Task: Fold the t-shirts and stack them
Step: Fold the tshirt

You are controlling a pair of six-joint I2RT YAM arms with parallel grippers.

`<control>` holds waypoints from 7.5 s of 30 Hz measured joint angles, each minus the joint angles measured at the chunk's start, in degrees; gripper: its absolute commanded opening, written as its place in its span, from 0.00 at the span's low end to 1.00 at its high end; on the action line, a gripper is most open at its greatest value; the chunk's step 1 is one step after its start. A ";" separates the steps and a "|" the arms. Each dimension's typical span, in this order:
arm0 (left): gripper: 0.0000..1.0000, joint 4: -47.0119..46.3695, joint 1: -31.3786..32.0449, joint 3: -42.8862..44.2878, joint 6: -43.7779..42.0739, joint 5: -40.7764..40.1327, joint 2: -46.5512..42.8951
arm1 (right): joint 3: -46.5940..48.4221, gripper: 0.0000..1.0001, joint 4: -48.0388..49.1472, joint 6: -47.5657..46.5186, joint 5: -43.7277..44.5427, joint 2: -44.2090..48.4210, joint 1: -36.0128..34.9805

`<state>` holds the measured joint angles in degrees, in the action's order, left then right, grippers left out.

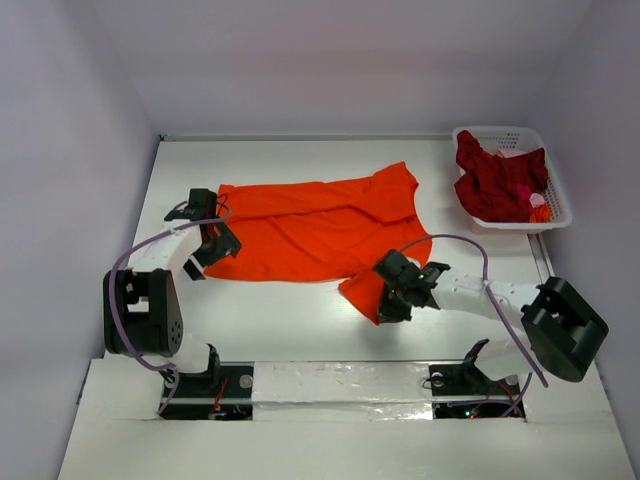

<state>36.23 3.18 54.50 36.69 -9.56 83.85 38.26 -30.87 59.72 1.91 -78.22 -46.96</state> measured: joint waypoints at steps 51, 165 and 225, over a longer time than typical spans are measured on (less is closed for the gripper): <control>0.26 -7.54 -11.98 -1.46 -5.01 4.22 8.72 | 1.46 0.00 0.22 -1.90 1.11 -1.01 0.00; 0.05 2.62 -11.98 19.52 -2.16 7.50 16.15 | 45.75 0.00 -12.70 -28.33 6.86 -24.85 28.52; 0.06 4.39 -12.00 33.68 -0.09 11.69 27.15 | 62.53 0.00 -16.44 -29.16 7.37 -38.10 34.25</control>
<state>40.62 -8.82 88.18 36.60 2.13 111.00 100.79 -47.31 30.57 9.28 -116.31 -12.71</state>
